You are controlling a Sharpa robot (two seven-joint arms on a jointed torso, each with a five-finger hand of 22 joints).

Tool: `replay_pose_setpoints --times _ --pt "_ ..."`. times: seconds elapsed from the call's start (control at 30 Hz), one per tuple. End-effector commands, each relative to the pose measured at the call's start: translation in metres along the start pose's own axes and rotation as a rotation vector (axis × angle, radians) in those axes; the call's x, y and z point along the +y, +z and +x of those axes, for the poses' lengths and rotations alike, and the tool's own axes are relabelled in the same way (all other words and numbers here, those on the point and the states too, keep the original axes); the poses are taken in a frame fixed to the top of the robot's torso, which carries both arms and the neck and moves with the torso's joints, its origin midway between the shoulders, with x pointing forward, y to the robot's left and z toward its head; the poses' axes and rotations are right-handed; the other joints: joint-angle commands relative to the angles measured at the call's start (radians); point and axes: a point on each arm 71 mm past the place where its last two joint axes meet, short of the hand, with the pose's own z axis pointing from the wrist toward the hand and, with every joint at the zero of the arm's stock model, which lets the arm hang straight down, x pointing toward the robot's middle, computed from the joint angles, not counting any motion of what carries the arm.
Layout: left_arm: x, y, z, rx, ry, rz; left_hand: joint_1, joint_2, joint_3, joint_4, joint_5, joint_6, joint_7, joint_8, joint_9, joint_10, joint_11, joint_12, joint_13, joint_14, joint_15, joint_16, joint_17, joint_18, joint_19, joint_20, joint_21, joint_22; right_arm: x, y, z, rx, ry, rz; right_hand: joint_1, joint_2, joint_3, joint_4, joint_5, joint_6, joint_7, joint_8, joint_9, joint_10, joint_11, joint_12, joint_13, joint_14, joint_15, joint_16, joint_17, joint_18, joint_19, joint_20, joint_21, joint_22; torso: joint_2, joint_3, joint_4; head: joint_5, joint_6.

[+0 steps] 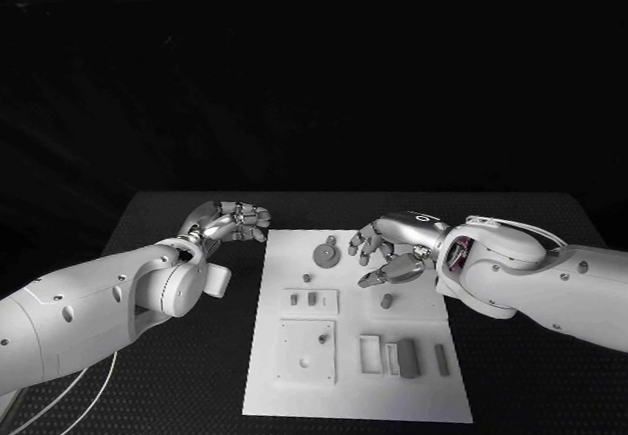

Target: Assemble the parts on the task board

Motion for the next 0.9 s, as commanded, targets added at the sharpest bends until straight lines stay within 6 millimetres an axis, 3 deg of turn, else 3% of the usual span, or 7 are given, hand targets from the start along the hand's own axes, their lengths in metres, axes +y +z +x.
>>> replay_pose_setpoints --times 0.03,0.2,0.33,0.6,0.73,0.83,0.9 --pt "-0.002 0.001 0.002 0.022 -0.005 0.024 0.009 0.000 -0.003 0.000 0.001 0.000 -0.008 0.003 0.000 -0.006 0.000 -0.006 -0.001 -0.007 0.003 -0.007 0.002 -0.010 -0.008 0.001 -0.002 -0.001 -0.008 -0.004 0.004 0.066 -0.037 0.022 -0.007 -0.015 -0.006 0.002 0.003 -0.011 -0.003 -0.003 -0.002 -0.064 0.038 -0.002 -0.014 -0.018 0.015 0.002 0.004 0.044 -0.014 0.004 -0.005 0.015 0.000 -0.0006 0.0015 -0.005 0.003" --pt "-0.002 0.000 0.001 0.020 -0.005 0.023 0.007 0.000 -0.005 0.001 -0.001 0.001 -0.005 0.004 -0.001 -0.009 0.001 -0.007 -0.003 -0.007 0.004 -0.007 0.002 -0.010 -0.008 0.001 -0.002 -0.002 -0.017 -0.008 0.006 0.110 -0.119 0.047 -0.023 -0.067 0.026 0.045 0.004 -0.085 -0.046 -0.031 -0.014 -0.163 0.071 -0.002 -0.050 -0.058 0.047 0.001 0.003 0.043 -0.040 0.020 -0.022 0.010 0.000 0.0020 0.0026 -0.007 0.005" --pt "-0.002 0.000 -0.001 0.014 -0.003 0.026 0.004 -0.001 -0.008 0.001 -0.001 -0.001 0.000 0.002 -0.002 -0.010 0.002 -0.009 -0.003 -0.006 0.004 -0.008 0.003 -0.010 -0.008 0.001 -0.001 -0.002 -0.019 -0.010 0.009 0.143 -0.157 0.047 -0.026 -0.084 0.035 0.065 0.005 -0.107 -0.056 -0.031 -0.010 -0.196 0.082 0.003 -0.069 -0.080 0.059 0.003 0.001 0.043 -0.059 0.028 -0.030 0.010 0.001 0.0017 0.0011 -0.006 0.003" --pt "-0.001 -0.001 -0.004 0.003 0.000 0.019 0.009 0.002 -0.006 -0.001 -0.001 -0.001 0.001 0.003 -0.002 -0.009 0.002 -0.008 -0.003 -0.005 0.003 -0.008 0.004 -0.009 -0.007 0.000 -0.001 -0.003 -0.023 -0.017 0.022 0.173 -0.175 0.057 -0.028 -0.085 0.027 0.068 0.004 -0.108 -0.044 -0.020 -0.001 -0.189 0.081 0.009 -0.076 -0.093 0.059 0.005 -0.004 0.044 -0.073 0.034 -0.033 0.013 0.001 0.0022 0.0003 -0.009 0.002" --pt "-0.001 -0.001 -0.006 0.000 0.001 0.016 0.016 0.004 -0.004 -0.002 0.000 -0.001 0.001 0.004 -0.003 -0.009 0.001 -0.008 -0.004 -0.005 0.002 -0.008 0.005 -0.009 -0.007 0.000 -0.001 -0.003 -0.028 -0.017 0.025 0.157 -0.174 0.071 -0.019 -0.078 0.027 0.067 0.005 -0.102 -0.023 -0.010 0.005 -0.177 0.078 0.015 -0.078 -0.092 0.055 0.010 -0.007 0.047 -0.072 0.036 -0.031 0.014 0.002 0.0028 0.0004 -0.012 0.001" --pt "0.000 -0.001 -0.006 -0.001 0.002 0.013 0.017 0.004 -0.004 -0.002 0.000 0.000 0.001 0.004 -0.003 -0.008 0.001 -0.008 -0.004 -0.005 0.002 -0.008 0.006 -0.009 -0.006 0.000 -0.001 -0.003 -0.029 -0.018 0.030 0.156 -0.179 0.071 -0.008 -0.065 0.028 0.062 0.004 -0.090 -0.012 0.000 0.010 -0.165 0.074 0.020 -0.078 -0.089 0.051 0.013 -0.009 0.047 -0.068 0.035 -0.028 0.015 0.002 0.0022 0.0022 -0.014 0.000" --pt "0.000 -0.001 -0.006 0.001 0.001 0.013 0.018 0.003 -0.004 -0.001 -0.001 -0.002 0.001 0.003 -0.003 -0.010 0.002 -0.009 -0.004 -0.005 0.002 -0.008 0.006 -0.009 -0.006 0.000 -0.001 -0.004 -0.029 -0.018 0.033 0.141 -0.186 0.066 0.013 -0.033 0.017 0.035 0.005 -0.064 -0.008 0.018 0.017 -0.122 0.059 0.041 -0.071 -0.081 0.036 0.018 -0.012 0.047 -0.063 0.032 -0.022 0.018 0.001 0.0011 0.0036 -0.014 -0.002"
